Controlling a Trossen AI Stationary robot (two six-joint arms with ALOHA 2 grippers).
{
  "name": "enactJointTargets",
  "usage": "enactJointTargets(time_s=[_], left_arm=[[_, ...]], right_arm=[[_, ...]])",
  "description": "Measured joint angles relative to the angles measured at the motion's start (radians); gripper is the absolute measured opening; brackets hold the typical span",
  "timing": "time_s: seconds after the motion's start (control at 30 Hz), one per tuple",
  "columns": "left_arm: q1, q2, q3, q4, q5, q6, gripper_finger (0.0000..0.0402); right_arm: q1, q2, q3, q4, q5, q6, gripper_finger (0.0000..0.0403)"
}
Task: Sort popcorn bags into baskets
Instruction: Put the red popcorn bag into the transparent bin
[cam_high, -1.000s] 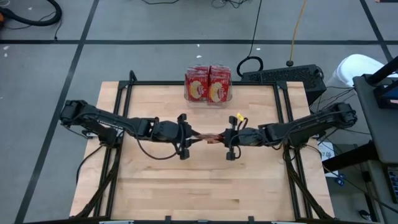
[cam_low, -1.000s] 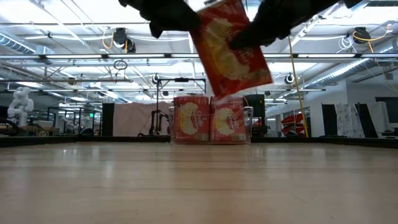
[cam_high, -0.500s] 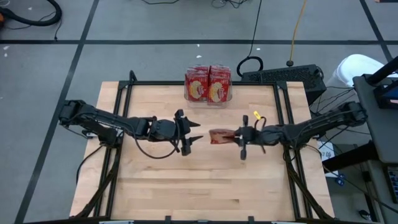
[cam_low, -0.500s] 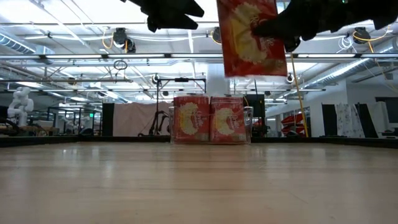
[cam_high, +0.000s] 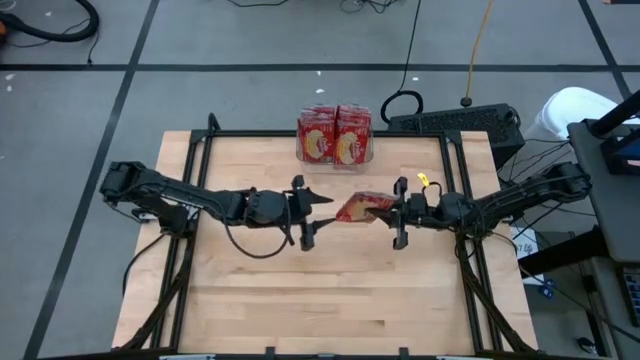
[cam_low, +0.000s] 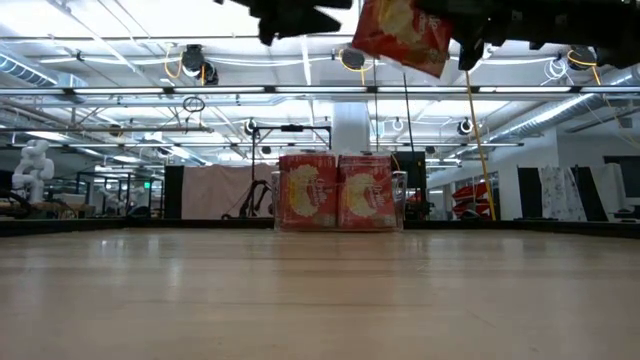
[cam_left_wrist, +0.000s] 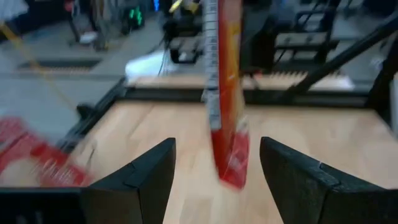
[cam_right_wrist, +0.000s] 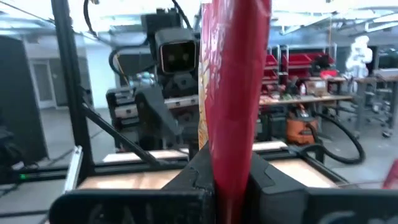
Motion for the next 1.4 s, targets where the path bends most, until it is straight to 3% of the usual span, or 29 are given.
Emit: enactJointTargets(time_s=[0.23, 0.4, 0.5, 0.63, 0.87, 1.0, 1.13, 1.4], left_arm=[[0.019, 0.094, 0.0, 0.208, 0.031, 0.05, 0.0239], [0.052, 0.148, 0.0, 0.326, 0.199, 0.051, 0.0238], [0.069, 0.186, 0.0, 0.368, 0.231, 0.052, 0.0225], [0.091, 0.215, 0.0, 0.394, 0.231, 0.053, 0.0171], [0.114, 0.215, 0.0, 0.339, 0.237, 0.048, 0.0025], [0.115, 0.211, 0.0, 0.314, 0.231, 0.049, 0.0028], [0.123, 0.211, 0.0, 0.261, 0.228, 0.048, 0.004], [0.149, 0.211, 0.0, 0.163, 0.228, 0.025, 0.0022]], right_arm=[[-0.007, 0.002, 0.0, 0.008, -0.027, -0.001, 0.0018], [-0.007, 0.002, 0.0, 0.008, -0.026, -0.038, 0.0018], [-0.007, 0.002, 0.0, 0.01, -0.026, -0.043, 0.0018], [-0.007, 0.002, 0.0, 0.013, -0.025, -0.045, 0.0018], [-0.008, 0.001, 0.0, -0.022, 0.007, -0.046, 0.0019], [-0.006, -0.014, 0.0, -0.067, 0.06, 0.003, 0.0038], [0.0, -0.079, 0.048, -0.307, 0.082, 0.112, 0.0081], [-0.002, -0.14, 0.438, -1.191, 0.135, 0.288, 0.0147]])
